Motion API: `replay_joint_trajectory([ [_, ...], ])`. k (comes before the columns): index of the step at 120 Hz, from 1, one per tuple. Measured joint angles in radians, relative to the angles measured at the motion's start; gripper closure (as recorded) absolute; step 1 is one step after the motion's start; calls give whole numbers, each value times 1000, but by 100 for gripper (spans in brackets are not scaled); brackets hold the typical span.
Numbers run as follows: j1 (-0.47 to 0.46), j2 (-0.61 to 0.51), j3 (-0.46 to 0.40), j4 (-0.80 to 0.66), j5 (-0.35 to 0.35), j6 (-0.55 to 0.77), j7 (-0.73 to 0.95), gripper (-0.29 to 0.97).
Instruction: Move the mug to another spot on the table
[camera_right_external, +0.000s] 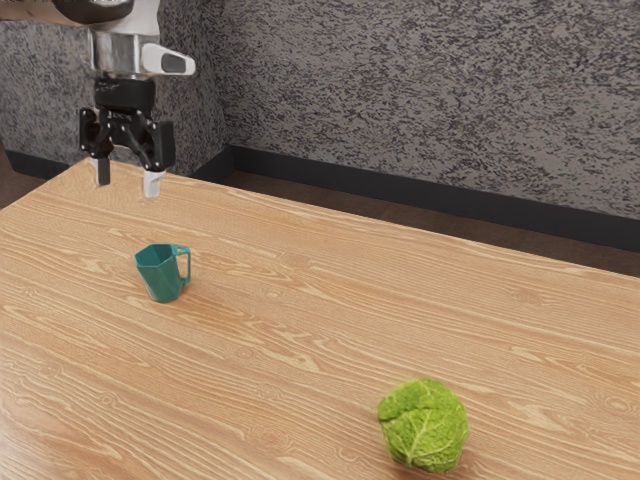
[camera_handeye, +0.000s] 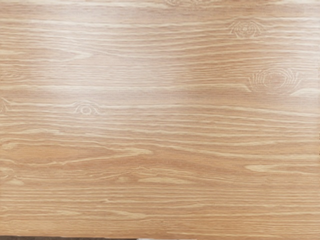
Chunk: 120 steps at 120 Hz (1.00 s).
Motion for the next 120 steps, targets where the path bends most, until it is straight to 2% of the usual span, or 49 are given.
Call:
replay_joint_trajectory([
  [14,19,-2,0,-6,-1,143,1,2],
  [29,38,-23,3,-26,-1,217,1,2],
  [42,52,-103,30,-190,12,295,-1,2],
  [56,137,-128,70,-376,36,422,-3,2],
  [71,137,-121,106,-461,53,558,8,2],
  [83,137,-102,128,-495,63,676,81,2],
  [99,138,-55,152,-514,54,813,256,2],
  [120,132,32,154,-496,33,888,441,2],
])
